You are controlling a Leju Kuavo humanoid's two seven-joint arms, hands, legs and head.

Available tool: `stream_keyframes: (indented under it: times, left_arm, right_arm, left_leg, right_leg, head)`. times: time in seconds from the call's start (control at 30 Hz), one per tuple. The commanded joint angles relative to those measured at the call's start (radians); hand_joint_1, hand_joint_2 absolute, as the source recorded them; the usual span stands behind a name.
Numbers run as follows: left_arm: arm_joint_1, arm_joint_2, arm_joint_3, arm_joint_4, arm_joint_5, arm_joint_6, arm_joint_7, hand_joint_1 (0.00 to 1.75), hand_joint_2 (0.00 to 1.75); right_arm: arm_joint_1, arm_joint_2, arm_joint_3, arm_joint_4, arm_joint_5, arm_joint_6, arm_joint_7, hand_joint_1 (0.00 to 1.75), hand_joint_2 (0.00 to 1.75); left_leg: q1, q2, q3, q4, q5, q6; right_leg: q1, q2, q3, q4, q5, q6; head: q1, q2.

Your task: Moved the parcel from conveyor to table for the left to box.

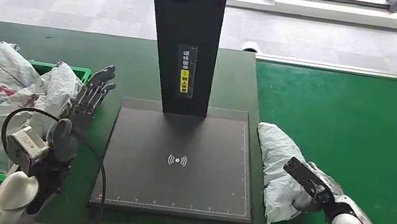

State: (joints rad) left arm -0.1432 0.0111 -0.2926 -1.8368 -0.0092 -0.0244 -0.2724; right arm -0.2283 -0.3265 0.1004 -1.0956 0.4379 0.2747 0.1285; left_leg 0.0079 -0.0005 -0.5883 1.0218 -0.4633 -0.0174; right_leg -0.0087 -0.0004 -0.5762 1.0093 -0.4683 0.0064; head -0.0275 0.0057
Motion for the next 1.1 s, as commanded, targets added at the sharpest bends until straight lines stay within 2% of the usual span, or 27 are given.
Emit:
stream_keyframes:
  times: [0.03, 0.23, 0.6, 0.67, 0.77, 0.8, 0.9, 1.1]
  left_arm:
    - [-0.024, 0.023, -0.029, 0.042, -0.016, -0.01, 0.005, 0.0, 0.0]
    - [-0.003, 0.016, -0.007, 0.022, -0.027, -0.01, 0.008, 0.0, 0.0]
    - [0.018, 0.021, 0.011, -0.004, -0.04, -0.004, 0.008, 0.0, 0.0]
    - [0.032, 0.022, 0.02, -0.016, -0.047, 0.006, 0.007, 0.0, 0.0]
    - [0.077, 0.02, 0.043, -0.056, -0.061, 0.019, 0.006, 0.0, 0.0]
    - [0.093, 0.018, 0.05, -0.067, -0.066, 0.022, 0.005, 0.0, 0.0]
    - [0.101, 0.011, 0.044, -0.063, -0.072, 0.021, -0.001, 0.0, 0.0]
    - [0.092, 0.01, 0.038, -0.052, -0.075, 0.022, -0.005, 0.0, 0.0]
  right_arm:
    - [-0.098, 0.053, 0.174, 0.139, -0.053, 0.053, -0.035, 1.75, 1.75]
    - [-0.119, 0.088, 0.224, 0.164, -0.08, 0.041, -0.057, 1.75, 1.75]
    - [-0.091, 0.104, 0.215, 0.086, -0.073, -0.009, -0.064, 1.75, 1.75]
    - [-0.08, 0.11, 0.207, 0.034, -0.038, -0.06, -0.073, 1.75, 1.75]
    - [-0.037, 0.141, 0.14, -0.137, -0.003, -0.176, -0.092, 1.75, 1.75]
    - [-0.015, 0.155, 0.102, -0.222, 0.003, -0.247, -0.12, 1.75, 1.75]
    - [0.055, 0.165, 0.023, -0.418, -0.027, -0.357, -0.181, 1.75, 1.75]
    - [0.076, 0.165, 0.015, -0.441, -0.03, -0.358, -0.179, 1.75, 1.75]
  left_leg:
    - [0.0, 0.005, 0.003, -0.003, 0.001, 0.0]
    - [0.001, 0.004, 0.003, -0.002, 0.0, 0.0]
    - [0.0, 0.003, 0.003, -0.003, 0.001, 0.0]
    - [0.0, 0.004, 0.004, -0.004, 0.001, 0.0]
    - [0.0, 0.005, 0.002, -0.002, 0.0, -0.001]
    - [0.0, 0.004, 0.001, -0.001, 0.0, -0.001]
    - [-0.001, 0.005, 0.001, -0.002, 0.0, -0.001]
    - [0.0, 0.0, -0.004, -0.001, 0.0, -0.001]
  right_leg:
    - [0.001, 0.005, 0.001, -0.003, 0.002, 0.0]
    - [0.001, 0.004, 0.002, -0.002, 0.002, -0.001]
    - [0.001, 0.003, 0.002, -0.002, 0.001, -0.001]
    - [0.001, 0.004, 0.002, -0.003, 0.002, -0.001]
    - [0.001, 0.004, 0.0, -0.001, 0.001, -0.001]
    - [0.001, 0.004, -0.001, 0.0, 0.0, -0.001]
    - [0.0, 0.005, -0.002, 0.0, 0.0, -0.001]
    - [0.001, 0.001, -0.005, 0.0, 0.0, -0.001]
  head:
    - [0.0, 0.0]
    - [0.0, 0.0]
    - [0.0, 0.0]
    - [0.0, 0.0]
    - [0.0, 0.0]
    - [0.0, 0.0]
    - [0.0, 0.0]
    - [0.0, 0.0]
